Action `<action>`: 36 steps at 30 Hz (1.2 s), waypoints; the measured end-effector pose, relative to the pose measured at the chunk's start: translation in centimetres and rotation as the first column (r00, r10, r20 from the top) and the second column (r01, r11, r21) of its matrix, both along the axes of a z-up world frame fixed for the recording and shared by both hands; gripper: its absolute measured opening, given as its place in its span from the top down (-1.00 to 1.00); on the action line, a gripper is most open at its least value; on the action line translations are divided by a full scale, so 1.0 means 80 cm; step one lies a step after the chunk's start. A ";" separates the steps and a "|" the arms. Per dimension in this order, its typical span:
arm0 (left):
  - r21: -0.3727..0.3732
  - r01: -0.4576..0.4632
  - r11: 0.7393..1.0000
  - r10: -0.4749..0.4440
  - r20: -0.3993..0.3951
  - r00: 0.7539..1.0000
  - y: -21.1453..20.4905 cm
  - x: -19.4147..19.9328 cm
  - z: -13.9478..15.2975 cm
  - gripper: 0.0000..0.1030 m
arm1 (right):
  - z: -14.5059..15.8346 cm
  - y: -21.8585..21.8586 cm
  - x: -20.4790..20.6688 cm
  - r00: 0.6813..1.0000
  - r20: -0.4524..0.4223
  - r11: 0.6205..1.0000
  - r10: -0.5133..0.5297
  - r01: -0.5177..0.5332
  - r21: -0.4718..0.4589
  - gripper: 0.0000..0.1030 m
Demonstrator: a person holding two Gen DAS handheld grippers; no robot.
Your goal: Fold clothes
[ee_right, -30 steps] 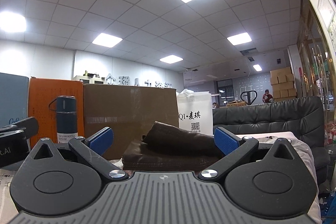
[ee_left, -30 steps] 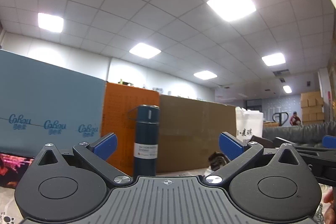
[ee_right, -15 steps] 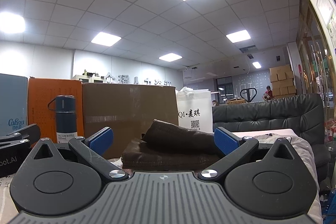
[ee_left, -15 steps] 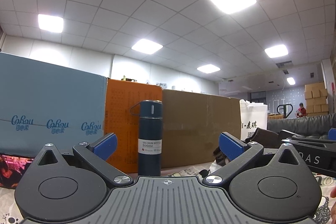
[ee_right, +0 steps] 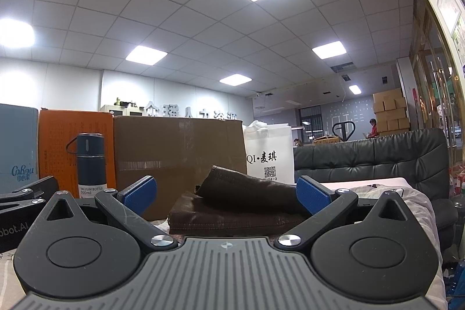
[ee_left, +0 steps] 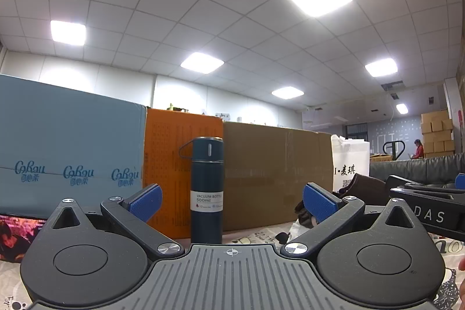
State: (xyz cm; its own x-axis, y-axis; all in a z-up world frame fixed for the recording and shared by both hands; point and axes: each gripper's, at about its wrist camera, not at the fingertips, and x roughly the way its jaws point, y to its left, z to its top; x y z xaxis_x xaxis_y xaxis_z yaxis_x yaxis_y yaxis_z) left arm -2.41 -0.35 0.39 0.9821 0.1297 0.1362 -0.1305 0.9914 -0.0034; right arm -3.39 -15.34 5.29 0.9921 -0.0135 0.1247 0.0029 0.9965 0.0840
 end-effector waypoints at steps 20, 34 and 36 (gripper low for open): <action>-0.002 0.000 1.000 0.000 -0.007 1.000 0.000 0.002 0.000 -1.00 | -0.002 0.001 0.001 1.000 0.007 1.000 -0.002 0.002 0.004 -1.00; -0.001 -0.001 1.000 0.001 -0.008 1.000 0.000 0.004 0.000 -1.00 | -0.002 -0.001 0.000 1.000 0.013 1.000 -0.005 0.005 0.009 -1.00; -0.001 -0.002 1.000 0.002 -0.008 1.000 0.000 0.004 -0.001 -1.00 | -0.002 0.000 0.000 1.000 0.013 1.000 -0.006 0.005 0.009 -1.00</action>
State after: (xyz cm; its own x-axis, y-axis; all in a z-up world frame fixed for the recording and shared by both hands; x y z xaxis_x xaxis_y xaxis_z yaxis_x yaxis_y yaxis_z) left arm -2.11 -0.32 0.33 0.9830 0.1316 0.1283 -0.1322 0.9912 -0.0034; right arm -3.41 -15.37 5.10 0.9903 -0.0200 0.1372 0.0073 0.9957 0.0927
